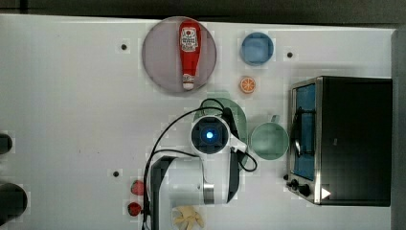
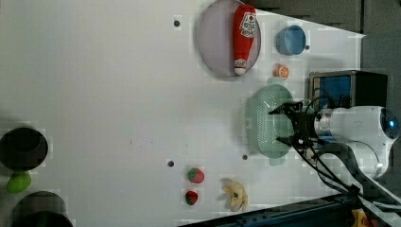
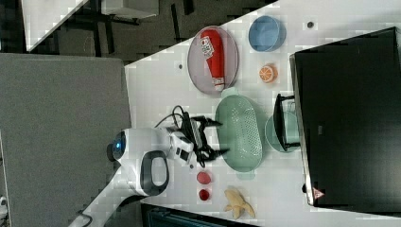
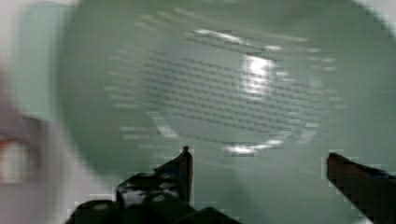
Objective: Drag strainer right to left.
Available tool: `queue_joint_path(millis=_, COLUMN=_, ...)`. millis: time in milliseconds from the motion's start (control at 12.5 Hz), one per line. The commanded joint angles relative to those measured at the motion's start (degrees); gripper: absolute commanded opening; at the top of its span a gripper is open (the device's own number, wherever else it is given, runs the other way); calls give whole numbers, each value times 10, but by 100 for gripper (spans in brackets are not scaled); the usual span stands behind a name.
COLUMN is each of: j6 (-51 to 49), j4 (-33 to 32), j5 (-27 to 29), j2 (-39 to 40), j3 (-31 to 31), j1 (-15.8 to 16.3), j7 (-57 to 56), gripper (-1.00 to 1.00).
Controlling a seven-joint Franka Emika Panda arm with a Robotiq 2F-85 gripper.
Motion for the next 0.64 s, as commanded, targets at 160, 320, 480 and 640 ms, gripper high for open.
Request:
queue_joint_path(millis=160, j6=87, j4=-5, j5=11, j2=72, j3=1, j1=8, j7=133, gripper=100)
queue_joint_path(millis=320, j6=118, j4=-5, j5=11, j2=103, j3=8, j1=15, j7=164, gripper=100)
queue_joint_path(millis=480, j6=152, j4=-5, j5=11, j2=122, j3=13, j1=21, j7=164, gripper=100)
queue_joint_path(millis=640, j6=156, j4=-4, j5=11, j2=133, j3=16, j1=28, j7=164, gripper=100)
